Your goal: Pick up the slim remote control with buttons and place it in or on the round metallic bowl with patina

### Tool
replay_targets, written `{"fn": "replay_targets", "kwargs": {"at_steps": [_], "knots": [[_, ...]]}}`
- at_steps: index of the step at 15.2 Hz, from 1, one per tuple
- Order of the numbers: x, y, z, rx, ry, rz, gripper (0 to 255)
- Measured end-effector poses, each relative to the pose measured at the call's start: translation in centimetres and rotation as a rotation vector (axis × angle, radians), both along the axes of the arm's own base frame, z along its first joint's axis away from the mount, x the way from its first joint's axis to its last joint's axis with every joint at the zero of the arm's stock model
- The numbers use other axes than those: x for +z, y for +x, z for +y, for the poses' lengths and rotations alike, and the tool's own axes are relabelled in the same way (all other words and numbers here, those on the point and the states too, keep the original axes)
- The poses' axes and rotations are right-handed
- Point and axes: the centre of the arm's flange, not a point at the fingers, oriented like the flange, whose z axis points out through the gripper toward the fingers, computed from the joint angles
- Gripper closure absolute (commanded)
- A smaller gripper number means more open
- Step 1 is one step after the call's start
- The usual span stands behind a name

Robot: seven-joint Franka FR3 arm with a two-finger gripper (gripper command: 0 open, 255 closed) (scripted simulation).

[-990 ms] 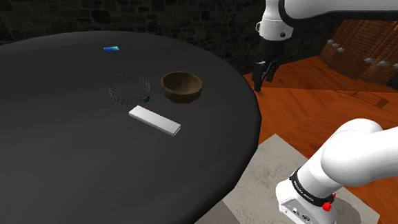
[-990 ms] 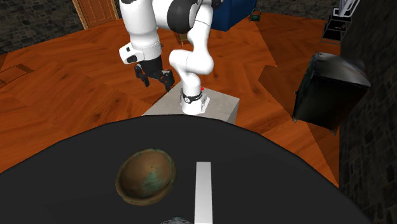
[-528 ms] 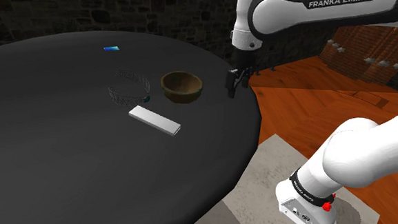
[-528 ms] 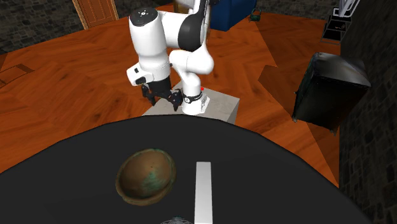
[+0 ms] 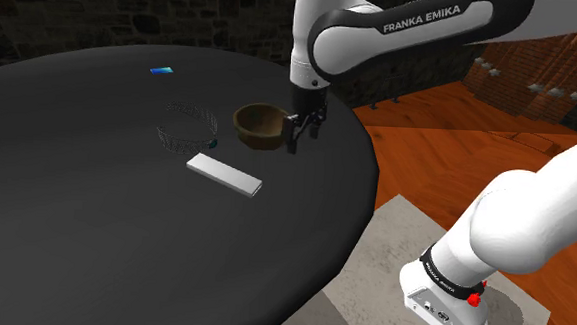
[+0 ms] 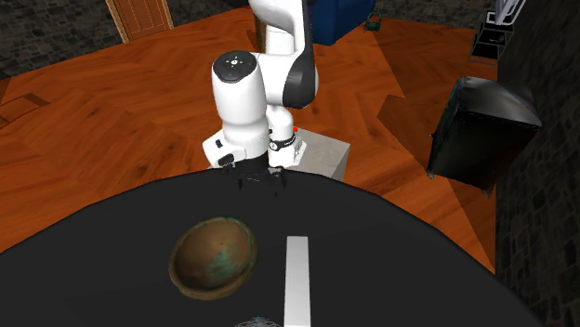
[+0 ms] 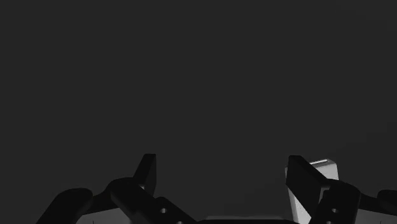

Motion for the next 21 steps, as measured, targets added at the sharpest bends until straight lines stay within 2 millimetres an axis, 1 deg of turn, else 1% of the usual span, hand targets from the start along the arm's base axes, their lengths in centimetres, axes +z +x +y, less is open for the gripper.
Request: {"fn": "replay_targets", "kwargs": {"at_steps": [3, 5, 8, 9, 10, 13, 15, 17, 21], "knots": [[-1.5, 1.8, 3.0, 0.011, 0.011, -0.014, 0], [-2.1, 3.0, 4.9, 0.019, 0.018, -0.022, 0], [-3.7, 4.7, 7.9, 0.030, 0.029, -0.036, 0], [-4.1, 5.6, 8.9, 0.034, 0.033, -0.041, 0], [-4.5, 6.0, 9.8, 0.038, 0.036, -0.046, 0], [-5.4, 7.5, 13.5, 0.058, 0.054, -0.066, 0], [-6.3, 8.5, 15.3, 0.063, 0.061, -0.073, 0], [-7.2, 9.2, 16.5, 0.065, 0.063, -0.075, 0], [-9.1, 9.4, 16.7, 0.064, 0.063, -0.077, 0]]}}
